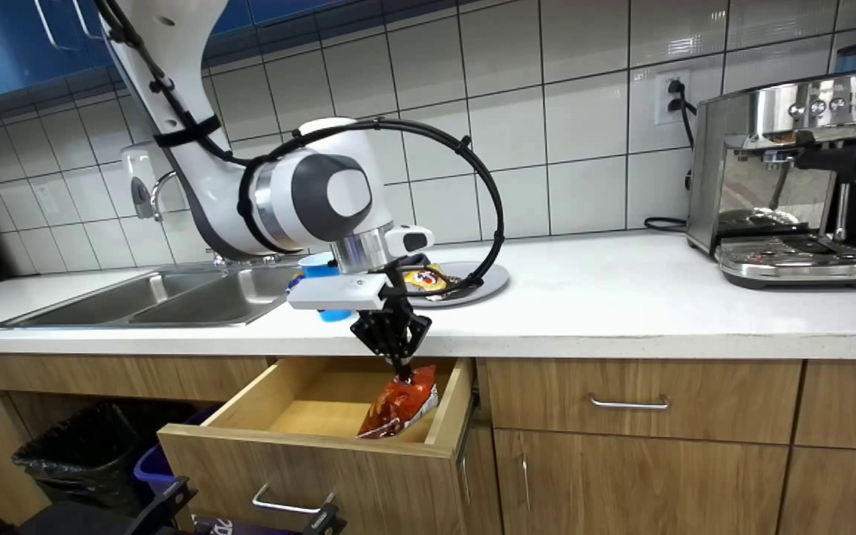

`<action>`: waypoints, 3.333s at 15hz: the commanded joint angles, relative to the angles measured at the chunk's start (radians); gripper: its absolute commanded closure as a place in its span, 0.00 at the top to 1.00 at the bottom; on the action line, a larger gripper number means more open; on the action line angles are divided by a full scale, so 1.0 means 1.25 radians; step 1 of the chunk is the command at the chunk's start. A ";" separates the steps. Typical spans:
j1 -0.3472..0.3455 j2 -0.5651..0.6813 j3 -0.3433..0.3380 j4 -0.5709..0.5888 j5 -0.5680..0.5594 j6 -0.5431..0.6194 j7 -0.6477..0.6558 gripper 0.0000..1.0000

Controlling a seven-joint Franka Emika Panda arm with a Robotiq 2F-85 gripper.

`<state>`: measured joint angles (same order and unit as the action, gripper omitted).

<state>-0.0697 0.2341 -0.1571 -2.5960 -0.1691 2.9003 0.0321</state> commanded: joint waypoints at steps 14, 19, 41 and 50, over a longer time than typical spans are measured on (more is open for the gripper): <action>0.079 0.072 -0.079 0.040 -0.032 0.037 0.017 0.40; 0.059 0.028 -0.056 0.024 -0.009 0.020 -0.004 0.78; 0.021 -0.113 -0.013 0.038 0.014 -0.059 0.001 1.00; 0.021 -0.113 -0.012 0.038 0.014 -0.059 0.001 1.00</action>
<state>-0.0166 0.0939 -0.1980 -2.5504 -0.1476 2.8294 0.0333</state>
